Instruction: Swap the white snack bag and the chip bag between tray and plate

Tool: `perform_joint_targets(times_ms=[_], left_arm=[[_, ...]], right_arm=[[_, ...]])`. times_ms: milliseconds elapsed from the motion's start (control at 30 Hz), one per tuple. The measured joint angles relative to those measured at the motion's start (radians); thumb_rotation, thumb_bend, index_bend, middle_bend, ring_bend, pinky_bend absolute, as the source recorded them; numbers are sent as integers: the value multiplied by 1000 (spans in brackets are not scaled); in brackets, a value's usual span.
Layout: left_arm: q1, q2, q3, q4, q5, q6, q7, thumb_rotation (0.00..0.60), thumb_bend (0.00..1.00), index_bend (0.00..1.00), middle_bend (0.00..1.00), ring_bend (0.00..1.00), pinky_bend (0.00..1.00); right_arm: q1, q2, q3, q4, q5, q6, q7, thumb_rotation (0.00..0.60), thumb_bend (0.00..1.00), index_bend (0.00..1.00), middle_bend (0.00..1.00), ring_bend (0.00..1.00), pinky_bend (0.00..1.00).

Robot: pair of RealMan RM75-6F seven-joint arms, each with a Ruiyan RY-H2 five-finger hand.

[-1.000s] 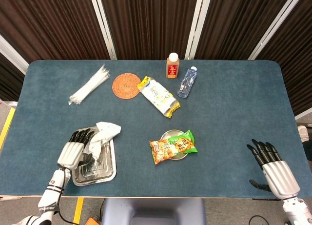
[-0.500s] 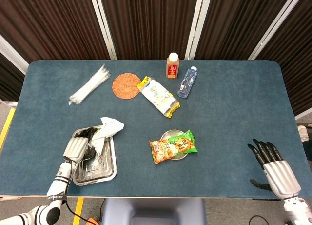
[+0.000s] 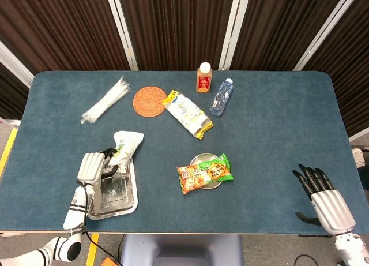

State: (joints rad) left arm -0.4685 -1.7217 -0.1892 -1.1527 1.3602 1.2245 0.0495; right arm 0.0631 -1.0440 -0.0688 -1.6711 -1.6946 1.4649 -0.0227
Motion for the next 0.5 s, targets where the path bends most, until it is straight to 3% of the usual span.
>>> perform_joint_targets(times_ms=[233, 500], left_arm=[[-47, -27, -40, 35, 40, 55, -25, 600, 483, 759, 826, 780, 883], [-174, -119, -83, 132, 88, 53, -36, 600, 479, 747, 819, 779, 877]], right_arm=[[-2, 10, 3, -2, 4, 9, 20, 600, 103, 0, 0, 0, 0], [4, 16, 4, 0, 9, -6, 40, 600, 103, 0, 0, 0, 0]])
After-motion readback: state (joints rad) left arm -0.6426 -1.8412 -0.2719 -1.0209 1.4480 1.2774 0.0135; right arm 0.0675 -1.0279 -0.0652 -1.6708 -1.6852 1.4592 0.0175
